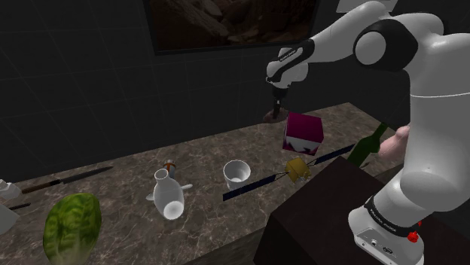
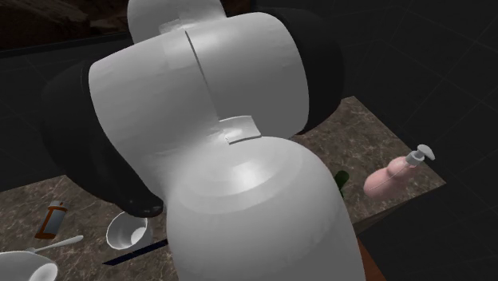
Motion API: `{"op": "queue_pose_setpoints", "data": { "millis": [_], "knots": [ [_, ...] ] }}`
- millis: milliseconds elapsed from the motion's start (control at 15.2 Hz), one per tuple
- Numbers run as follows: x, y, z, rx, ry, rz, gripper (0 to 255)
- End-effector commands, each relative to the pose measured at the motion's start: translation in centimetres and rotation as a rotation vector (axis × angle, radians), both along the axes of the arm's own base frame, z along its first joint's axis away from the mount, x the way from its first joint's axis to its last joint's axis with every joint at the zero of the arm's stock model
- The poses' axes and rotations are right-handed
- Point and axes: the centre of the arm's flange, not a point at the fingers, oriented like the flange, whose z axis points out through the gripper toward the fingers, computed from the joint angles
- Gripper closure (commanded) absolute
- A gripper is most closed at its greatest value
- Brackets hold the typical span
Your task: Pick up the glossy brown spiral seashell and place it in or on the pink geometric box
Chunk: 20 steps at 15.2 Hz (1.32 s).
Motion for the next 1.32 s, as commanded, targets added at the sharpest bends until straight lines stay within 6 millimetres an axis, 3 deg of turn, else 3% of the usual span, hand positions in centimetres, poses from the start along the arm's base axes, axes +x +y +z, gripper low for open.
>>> {"op": "queue_pose_setpoints", "data": {
  "millis": [0, 660, 1254],
  "knots": [
    [-0.1, 0.1, 1.0, 0.0, 0.0, 0.0, 255],
    [-0.1, 0.1, 6.1, 0.0, 0.0, 0.0, 255],
    [-6.9, -9.7, 6.2, 0.0, 0.0, 0.0, 255]
  ]
}}
